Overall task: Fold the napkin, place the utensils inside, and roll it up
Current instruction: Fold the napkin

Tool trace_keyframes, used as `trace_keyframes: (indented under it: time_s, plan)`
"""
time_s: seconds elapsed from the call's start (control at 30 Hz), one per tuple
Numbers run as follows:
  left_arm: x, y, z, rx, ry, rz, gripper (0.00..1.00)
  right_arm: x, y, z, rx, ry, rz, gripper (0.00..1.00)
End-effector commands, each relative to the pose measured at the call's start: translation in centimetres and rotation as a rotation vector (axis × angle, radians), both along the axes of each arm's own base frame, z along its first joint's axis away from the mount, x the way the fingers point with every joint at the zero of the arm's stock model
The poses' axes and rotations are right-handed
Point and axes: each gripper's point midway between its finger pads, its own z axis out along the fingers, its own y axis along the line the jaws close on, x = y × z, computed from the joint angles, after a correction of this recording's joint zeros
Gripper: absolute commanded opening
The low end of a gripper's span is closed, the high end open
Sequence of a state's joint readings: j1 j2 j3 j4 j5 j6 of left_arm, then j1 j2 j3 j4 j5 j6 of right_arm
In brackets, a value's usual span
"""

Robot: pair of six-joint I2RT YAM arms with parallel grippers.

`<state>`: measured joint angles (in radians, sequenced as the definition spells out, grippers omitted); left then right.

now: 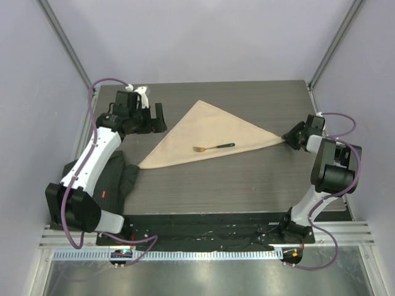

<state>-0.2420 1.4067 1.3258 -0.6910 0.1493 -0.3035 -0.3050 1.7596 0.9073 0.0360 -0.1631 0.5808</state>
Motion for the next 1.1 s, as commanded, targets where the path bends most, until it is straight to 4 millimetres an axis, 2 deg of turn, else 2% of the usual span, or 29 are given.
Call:
trace_keyframes:
  time_s: [0.0, 0.17, 0.4, 0.6, 0.7, 0.9, 1.07]
  plan:
    - [0.8, -0.2, 1.6, 0.000, -0.051, -0.008, 1.00, 0.6, -0.8, -0.4, -0.040, 0.004, 0.014, 0.39]
    - [0.8, -0.2, 1.7, 0.000, -0.055, -0.009, 1.00, 0.1, -0.7, -1.5, -0.039, 0.043, 0.029, 0.37]
    - [0.7, -0.2, 1.5, -0.001, -0.047, -0.008, 1.00, -0.2, -0.6, -1.7, -0.049, 0.056, 0.052, 0.36]
    - [0.7, -0.3, 1.7, -0.005, -0.053, -0.010, 1.00, -0.7, -0.4, -1.6, -0.044, 0.071, 0.058, 0.19]
    - [0.7, -0.2, 1.7, -0.003, -0.054, -0.010, 1.00, -0.5, -0.5, -1.1, -0.048, 0.063, 0.058, 0.12]
    - [0.8, -0.2, 1.7, -0.003, -0.053, -0.006, 1.00, 0.0, -0.1, 0.4, -0.029, 0.026, 0.072, 0.07]
    - [0.7, -0.1, 1.7, -0.002, -0.054, -0.007, 1.00, 0.4, 0.8, 2.7, -0.012, -0.050, 0.077, 0.06]
